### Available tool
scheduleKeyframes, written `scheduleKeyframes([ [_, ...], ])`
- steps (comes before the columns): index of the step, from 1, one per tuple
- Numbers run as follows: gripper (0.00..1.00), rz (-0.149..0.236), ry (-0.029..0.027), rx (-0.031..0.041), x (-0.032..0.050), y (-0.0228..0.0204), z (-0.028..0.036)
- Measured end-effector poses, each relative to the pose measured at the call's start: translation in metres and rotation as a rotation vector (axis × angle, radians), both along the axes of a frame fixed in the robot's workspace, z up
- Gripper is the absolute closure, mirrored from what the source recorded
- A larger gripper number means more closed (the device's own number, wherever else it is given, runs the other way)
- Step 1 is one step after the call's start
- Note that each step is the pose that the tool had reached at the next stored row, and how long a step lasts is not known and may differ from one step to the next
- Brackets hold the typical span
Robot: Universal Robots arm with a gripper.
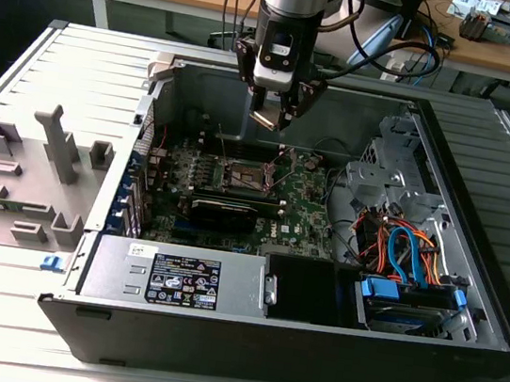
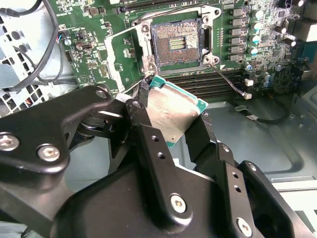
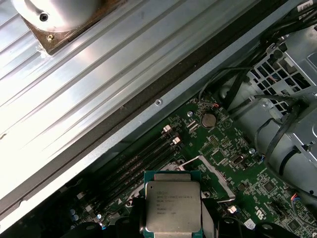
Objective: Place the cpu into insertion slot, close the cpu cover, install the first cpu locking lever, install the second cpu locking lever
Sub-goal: 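Place the cpu into insertion slot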
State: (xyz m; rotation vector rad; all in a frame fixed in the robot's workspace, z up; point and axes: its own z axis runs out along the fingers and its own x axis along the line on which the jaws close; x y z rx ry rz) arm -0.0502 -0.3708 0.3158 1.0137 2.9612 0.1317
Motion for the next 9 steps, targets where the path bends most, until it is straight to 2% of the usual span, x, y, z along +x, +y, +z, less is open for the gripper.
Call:
scheduleKeyframes([
  [9, 0.46, -0.004, 0.0001, 0.0, 0.0, 0.0, 0.0],
])
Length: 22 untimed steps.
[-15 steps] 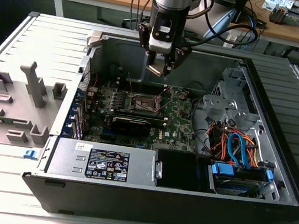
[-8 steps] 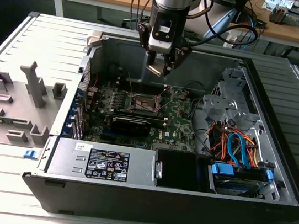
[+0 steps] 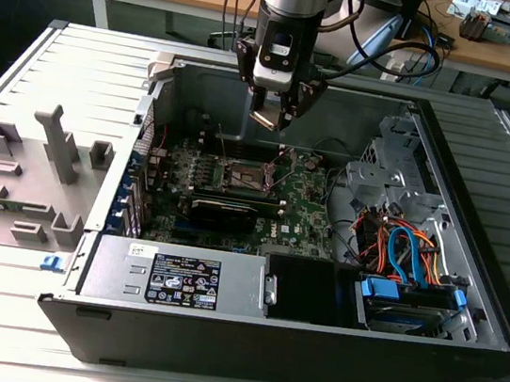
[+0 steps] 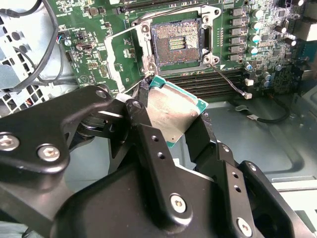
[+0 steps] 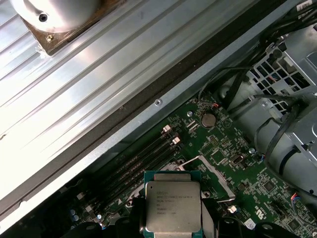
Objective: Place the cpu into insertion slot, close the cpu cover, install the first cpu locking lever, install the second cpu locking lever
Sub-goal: 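Place the cpu into insertion slot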
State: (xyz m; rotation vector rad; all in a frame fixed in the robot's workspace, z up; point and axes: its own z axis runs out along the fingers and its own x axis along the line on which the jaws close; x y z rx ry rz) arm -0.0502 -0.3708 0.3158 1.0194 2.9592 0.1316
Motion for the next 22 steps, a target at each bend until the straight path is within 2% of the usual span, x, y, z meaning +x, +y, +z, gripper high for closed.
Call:
scheduleKeyframes([
  [22, 0.46, -0.01, 0.0, 0.0, 0.0, 0.0, -0.0001],
])
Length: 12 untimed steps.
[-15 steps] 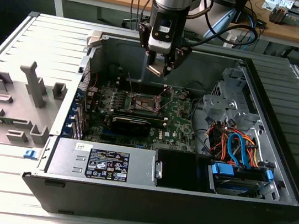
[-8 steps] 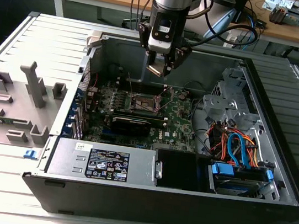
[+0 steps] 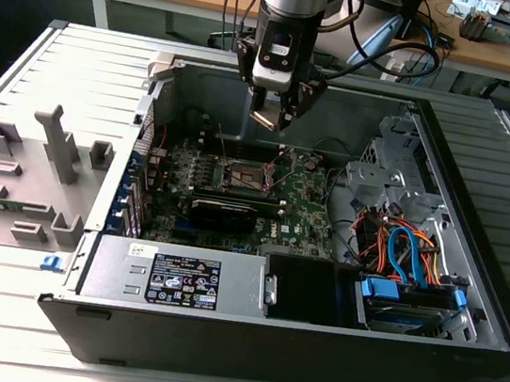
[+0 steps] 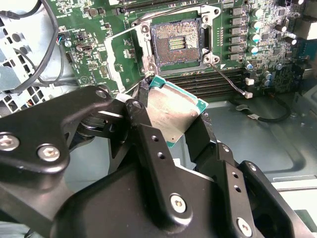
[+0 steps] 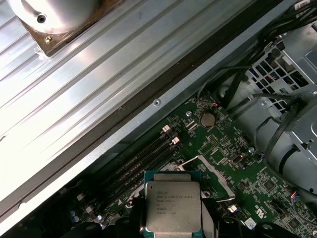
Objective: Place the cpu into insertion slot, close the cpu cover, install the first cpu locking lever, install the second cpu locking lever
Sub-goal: 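Place the cpu into insertion slot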
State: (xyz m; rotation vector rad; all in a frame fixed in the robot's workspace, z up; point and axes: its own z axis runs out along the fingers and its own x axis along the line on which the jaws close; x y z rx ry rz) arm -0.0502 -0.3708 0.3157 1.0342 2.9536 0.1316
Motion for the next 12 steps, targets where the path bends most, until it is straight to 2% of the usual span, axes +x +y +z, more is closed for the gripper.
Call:
scheduleKeyframes([
  [12, 0.46, -0.008, -0.0001, 0.0, 0.0, 0.0, -0.0001],
])
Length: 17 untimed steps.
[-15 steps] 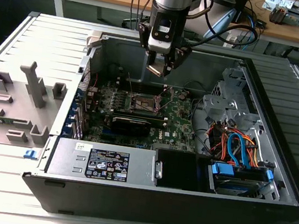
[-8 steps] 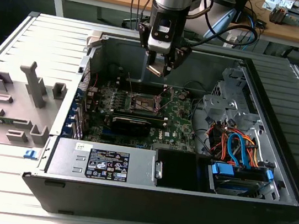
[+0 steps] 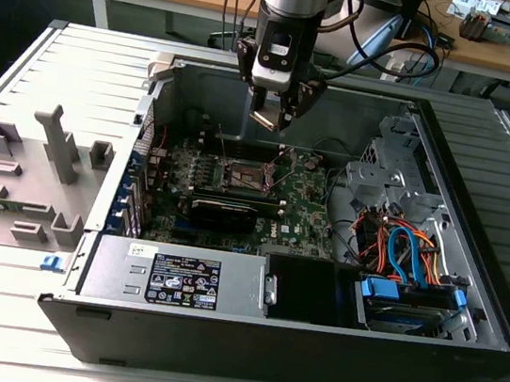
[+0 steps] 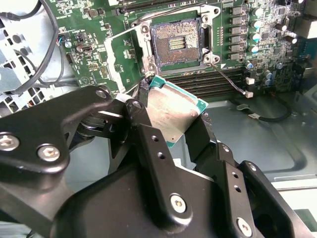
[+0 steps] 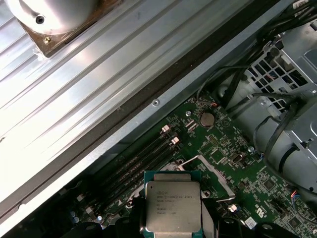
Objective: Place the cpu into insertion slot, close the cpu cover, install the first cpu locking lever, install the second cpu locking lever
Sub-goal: 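Place the cpu into insertion slot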
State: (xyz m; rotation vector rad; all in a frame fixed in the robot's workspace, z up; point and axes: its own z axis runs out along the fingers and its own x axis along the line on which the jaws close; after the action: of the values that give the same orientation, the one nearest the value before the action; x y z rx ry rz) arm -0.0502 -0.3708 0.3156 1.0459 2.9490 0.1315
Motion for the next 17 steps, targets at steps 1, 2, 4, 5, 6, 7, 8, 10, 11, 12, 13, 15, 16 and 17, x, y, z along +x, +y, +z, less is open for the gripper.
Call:
scheduleKeyframes([
  [1, 0.46, -0.001, 0.0, 0.0, 0.0, 0.0, 0.0],
  [2, 0.46, -0.001, 0.0, 0.0, 0.0, 0.0, 0.0],
  [4, 0.46, -0.003, 0.0, 0.0, 0.0, 0.0, 0.0],
  [5, 0.46, -0.004, 0.0, 0.0, 0.0, 0.0, 0.0],
  [6, 0.46, -0.005, 0.0, 0.0, 0.0, 0.0, 0.0],
  [7, 0.46, -0.006, 0.0, 0.0, 0.0, 0.0, 0.0],
  [8, 0.46, -0.006, 0.0001, -0.0001, 0.0, 0.0, 0.0],
  [10, 0.46, -0.007, 0.0, 0.0, 0.0, 0.0, -0.0001],
  [11, 0.46, -0.008, 0.0, -0.0001, 0.0, 0.0, -0.0001],
  [12, 0.46, -0.008, 0.0001, -0.0001, 0.0, 0.0, -0.0001],
  [13, 0.46, -0.009, 0.0001, -0.0001, 0.0, 0.0, -0.0001],
  [15, 0.46, -0.01, 0.0001, 0.0, 0.0, 0.0, -0.0001],
  [16, 0.46, -0.011, 0.0001, -0.0001, 0.0, 0.0, -0.0001],
  [17, 0.46, -0.012, 0.0001, 0.0, 0.0, 0.0, -0.0001],
])
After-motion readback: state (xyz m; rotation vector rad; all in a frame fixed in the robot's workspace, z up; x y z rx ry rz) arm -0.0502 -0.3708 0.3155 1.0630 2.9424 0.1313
